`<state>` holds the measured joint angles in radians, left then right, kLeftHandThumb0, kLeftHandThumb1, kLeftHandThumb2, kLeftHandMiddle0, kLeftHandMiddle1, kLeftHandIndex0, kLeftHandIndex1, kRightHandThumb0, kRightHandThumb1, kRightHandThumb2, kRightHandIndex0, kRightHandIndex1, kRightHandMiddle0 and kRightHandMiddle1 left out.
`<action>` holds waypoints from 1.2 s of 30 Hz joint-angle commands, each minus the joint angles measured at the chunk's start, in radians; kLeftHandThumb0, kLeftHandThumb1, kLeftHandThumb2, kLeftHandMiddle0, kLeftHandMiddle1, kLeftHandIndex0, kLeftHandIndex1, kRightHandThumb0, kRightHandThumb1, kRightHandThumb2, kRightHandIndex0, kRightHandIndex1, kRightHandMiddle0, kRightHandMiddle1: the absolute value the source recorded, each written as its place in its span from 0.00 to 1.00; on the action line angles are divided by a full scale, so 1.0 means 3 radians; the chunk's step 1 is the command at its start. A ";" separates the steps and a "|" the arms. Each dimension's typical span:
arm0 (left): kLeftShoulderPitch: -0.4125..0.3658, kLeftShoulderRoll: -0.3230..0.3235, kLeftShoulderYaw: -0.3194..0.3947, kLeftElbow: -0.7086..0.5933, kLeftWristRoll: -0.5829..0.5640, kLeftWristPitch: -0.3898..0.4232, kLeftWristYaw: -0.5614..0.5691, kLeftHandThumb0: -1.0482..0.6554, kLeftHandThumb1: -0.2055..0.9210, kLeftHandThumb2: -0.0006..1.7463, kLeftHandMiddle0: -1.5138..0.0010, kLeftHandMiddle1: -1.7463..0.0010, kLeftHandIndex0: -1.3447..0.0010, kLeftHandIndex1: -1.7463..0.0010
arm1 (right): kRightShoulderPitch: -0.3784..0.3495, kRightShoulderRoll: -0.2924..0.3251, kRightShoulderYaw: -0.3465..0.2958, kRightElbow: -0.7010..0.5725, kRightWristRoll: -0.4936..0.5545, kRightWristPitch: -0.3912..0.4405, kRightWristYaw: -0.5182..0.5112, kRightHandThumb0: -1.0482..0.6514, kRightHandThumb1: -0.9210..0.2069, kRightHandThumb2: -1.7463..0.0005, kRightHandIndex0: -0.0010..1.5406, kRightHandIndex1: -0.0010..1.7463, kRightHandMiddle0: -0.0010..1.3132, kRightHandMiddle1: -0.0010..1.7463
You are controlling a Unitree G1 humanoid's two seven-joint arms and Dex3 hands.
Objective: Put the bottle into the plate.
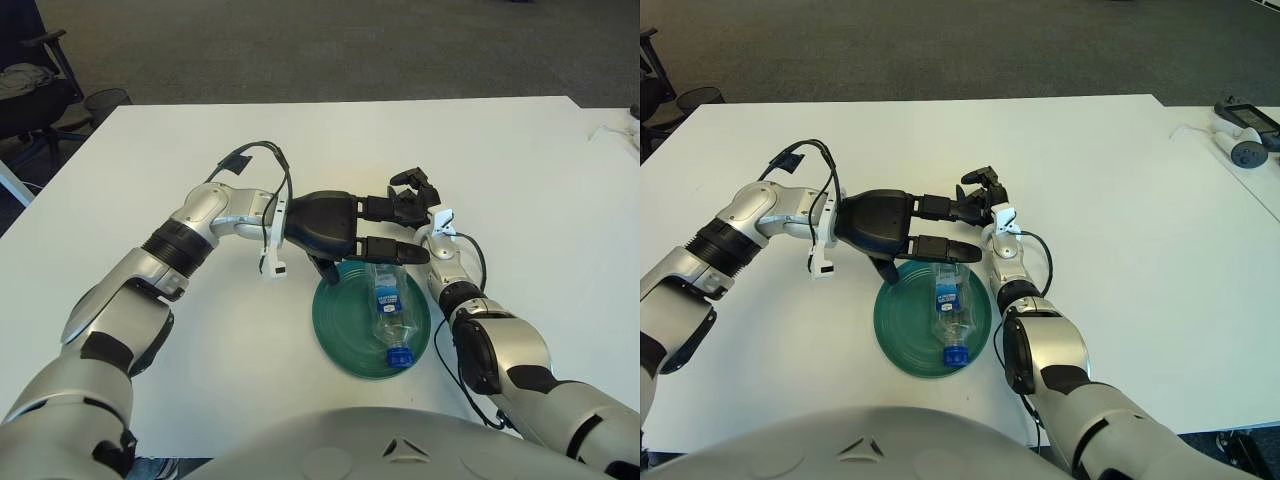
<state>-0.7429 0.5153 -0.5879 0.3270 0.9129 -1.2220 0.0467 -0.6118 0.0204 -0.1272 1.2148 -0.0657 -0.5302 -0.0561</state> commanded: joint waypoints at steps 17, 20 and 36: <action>0.0054 0.0117 0.0149 -0.0145 -0.0095 0.0138 -0.0238 0.13 0.90 0.21 0.97 1.00 1.00 0.99 | 0.0608 0.0531 0.0013 0.0206 0.0002 0.0326 -0.0875 0.62 0.34 0.45 0.37 0.91 0.27 0.90; -0.0141 0.0172 0.0308 0.0231 -0.0128 0.0115 -0.0049 0.10 0.95 0.23 0.96 0.99 1.00 1.00 | 0.0605 0.0552 0.0032 0.0186 -0.0007 0.0326 -0.0926 0.62 0.35 0.45 0.37 0.91 0.27 0.90; 0.0677 -0.0532 0.1410 0.0779 -0.3053 0.0881 0.0131 0.24 1.00 0.38 0.77 0.94 1.00 0.48 | 0.0756 0.0208 -0.0073 0.0402 0.0084 0.0393 0.0038 0.61 0.28 0.51 0.32 0.89 0.28 0.90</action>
<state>-0.6987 0.4837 -0.3837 0.4992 0.3499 -1.0870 -0.0254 -0.5728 0.1102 -0.1106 1.1681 -0.0892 -0.5894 -0.1941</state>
